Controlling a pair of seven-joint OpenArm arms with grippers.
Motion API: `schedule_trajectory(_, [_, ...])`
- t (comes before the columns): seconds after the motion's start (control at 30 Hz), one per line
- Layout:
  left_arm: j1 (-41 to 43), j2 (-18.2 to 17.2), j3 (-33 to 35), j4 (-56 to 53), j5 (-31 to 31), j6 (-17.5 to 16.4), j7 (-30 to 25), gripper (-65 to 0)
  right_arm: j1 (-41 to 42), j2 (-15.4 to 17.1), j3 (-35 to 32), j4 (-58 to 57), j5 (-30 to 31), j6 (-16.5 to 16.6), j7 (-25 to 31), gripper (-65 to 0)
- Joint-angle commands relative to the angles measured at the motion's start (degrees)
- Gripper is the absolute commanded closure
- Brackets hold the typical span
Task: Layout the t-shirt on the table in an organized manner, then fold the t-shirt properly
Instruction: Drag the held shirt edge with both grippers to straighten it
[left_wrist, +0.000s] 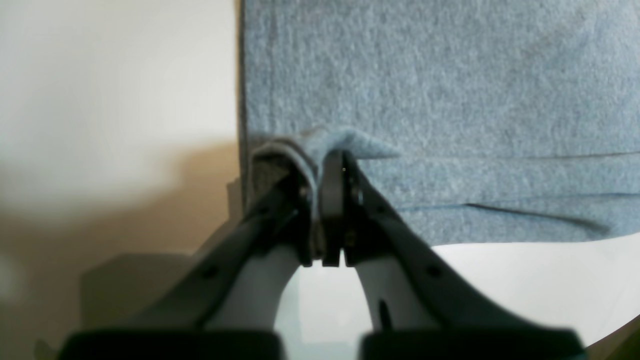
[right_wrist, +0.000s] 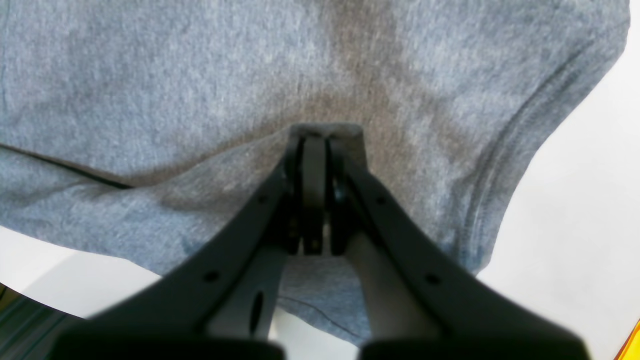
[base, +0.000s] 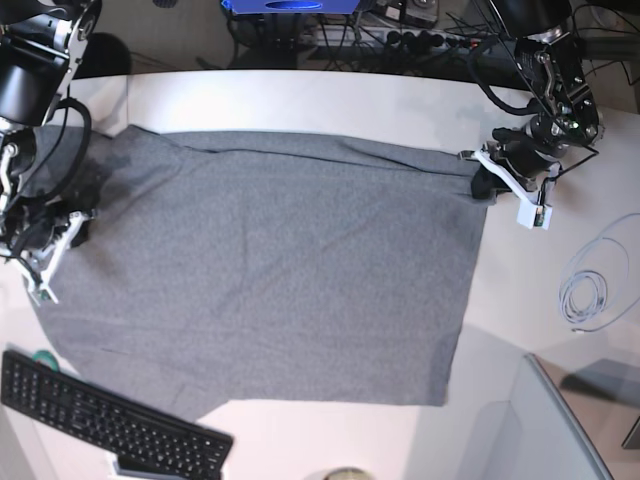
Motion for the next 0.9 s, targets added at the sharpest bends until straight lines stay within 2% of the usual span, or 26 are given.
schedule_trajectory(0.0, [-0.43,-0.68,-0.28,1.07,-0.9,-0.32,-1.02,0.0,1.88,1.0,-1.12,0.8,0.62,0.06,0.86,-0.3])
schedule_trajectory(0.17, [-0.52,-0.68,-0.28,1.16,-0.9,-0.32,-1.02,0.0,3.02,1.0,-4.46,0.8,0.62,0.06,0.95,-0.3])
schedule_trajectory(0.43, [-2.01,-0.77,-0.11,0.8,-0.9,-0.32,-1.11,0.0,5.84,1.09,-4.55,-3.33,0.62,0.06,1.12,-0.3])
schedule_trajectory(0.63, [-4.03,-0.85,0.07,-0.6,-0.73,-0.32,-1.11,0.0,7.07,1.44,-9.2,-8.61,0.62,0.06,5.25,-0.3])
schedule_trajectory(0.77, [-5.7,-0.33,0.07,-2.18,4.2,-0.32,-1.11,0.0,7.07,1.26,-9.73,-9.22,0.62,0.06,6.48,-0.3])
schedule_trajectory(0.87, [-6.58,-0.24,0.07,-3.59,5.25,-0.32,-1.19,0.0,7.07,1.26,-9.73,-9.22,0.62,0.06,6.48,-0.3])
